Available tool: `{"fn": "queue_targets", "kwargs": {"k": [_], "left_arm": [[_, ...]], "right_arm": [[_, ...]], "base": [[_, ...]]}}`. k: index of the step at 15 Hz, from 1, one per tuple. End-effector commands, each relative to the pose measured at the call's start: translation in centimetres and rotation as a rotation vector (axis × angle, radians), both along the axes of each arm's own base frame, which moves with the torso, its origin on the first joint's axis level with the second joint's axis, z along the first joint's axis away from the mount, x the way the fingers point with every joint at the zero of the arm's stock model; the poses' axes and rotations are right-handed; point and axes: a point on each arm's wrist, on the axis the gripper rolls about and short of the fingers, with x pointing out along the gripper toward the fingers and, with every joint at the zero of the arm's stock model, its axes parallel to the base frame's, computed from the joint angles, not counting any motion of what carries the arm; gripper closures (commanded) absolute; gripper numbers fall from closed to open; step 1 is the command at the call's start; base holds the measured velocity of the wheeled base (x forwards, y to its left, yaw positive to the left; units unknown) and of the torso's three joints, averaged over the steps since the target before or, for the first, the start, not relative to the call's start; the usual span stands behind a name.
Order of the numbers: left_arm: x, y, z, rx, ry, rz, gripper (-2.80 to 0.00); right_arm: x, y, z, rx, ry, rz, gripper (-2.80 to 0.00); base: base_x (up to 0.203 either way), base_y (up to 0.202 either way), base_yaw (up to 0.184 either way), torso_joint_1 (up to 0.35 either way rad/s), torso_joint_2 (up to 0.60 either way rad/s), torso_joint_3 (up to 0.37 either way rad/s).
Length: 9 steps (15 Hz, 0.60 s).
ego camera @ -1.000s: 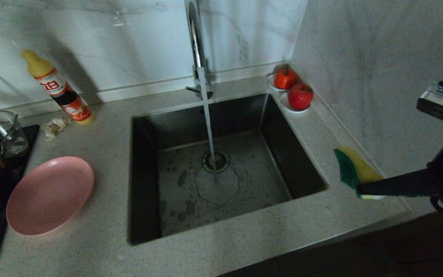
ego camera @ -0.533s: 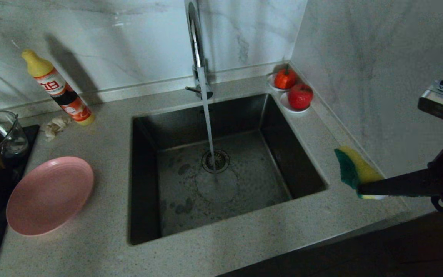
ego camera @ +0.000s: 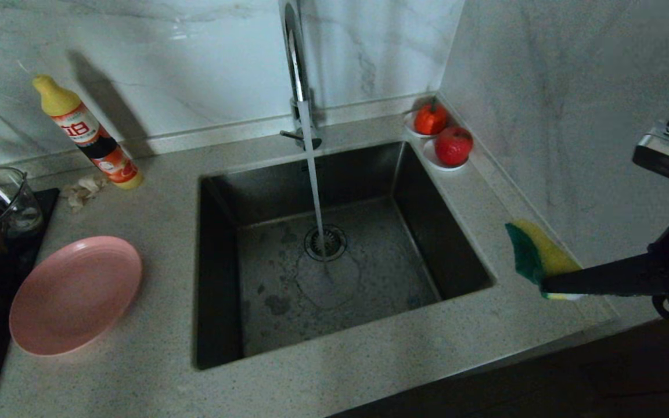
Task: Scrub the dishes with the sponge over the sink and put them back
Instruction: Place the bowl on the table
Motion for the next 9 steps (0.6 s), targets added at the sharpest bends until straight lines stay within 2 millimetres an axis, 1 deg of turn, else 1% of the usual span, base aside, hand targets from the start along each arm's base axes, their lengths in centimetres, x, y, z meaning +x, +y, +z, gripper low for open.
{"fn": "queue_targets", "kwargs": {"k": [1, 3, 6, 9], "left_arm": [[0.7, 1.2, -1.4, -0.012, 0.0, 0.011, 0.0], [1.0, 2.1, -1.3, 0.023, -0.048, 0.045, 0.0], [1.0, 3.5, -0.9, 0.036, -0.075, 0.065, 0.0], [0.9, 4.2, -1.5, 0.028, -0.07, 0.078, 0.0]], "right_arm": [[0.1, 0.0, -0.1, 0.0, 0.009, 0.003, 0.0], [0.2, 0.1, -0.2, -0.002, 0.012, 0.003, 0.0], [0.3, 0.2, -0.3, -0.005, 0.019, 0.003, 0.0], [0.3, 0.2, -0.3, -0.004, 0.018, 0.003, 0.0]], "base": [[0.0, 0.0, 0.0, 0.0, 0.0, 0.0], [0.0, 0.0, 0.0, 0.0, 0.0, 0.0], [0.0, 0.0, 0.0, 0.0, 0.0, 0.0], [0.0, 0.0, 0.0, 0.0, 0.0, 0.0]]}}
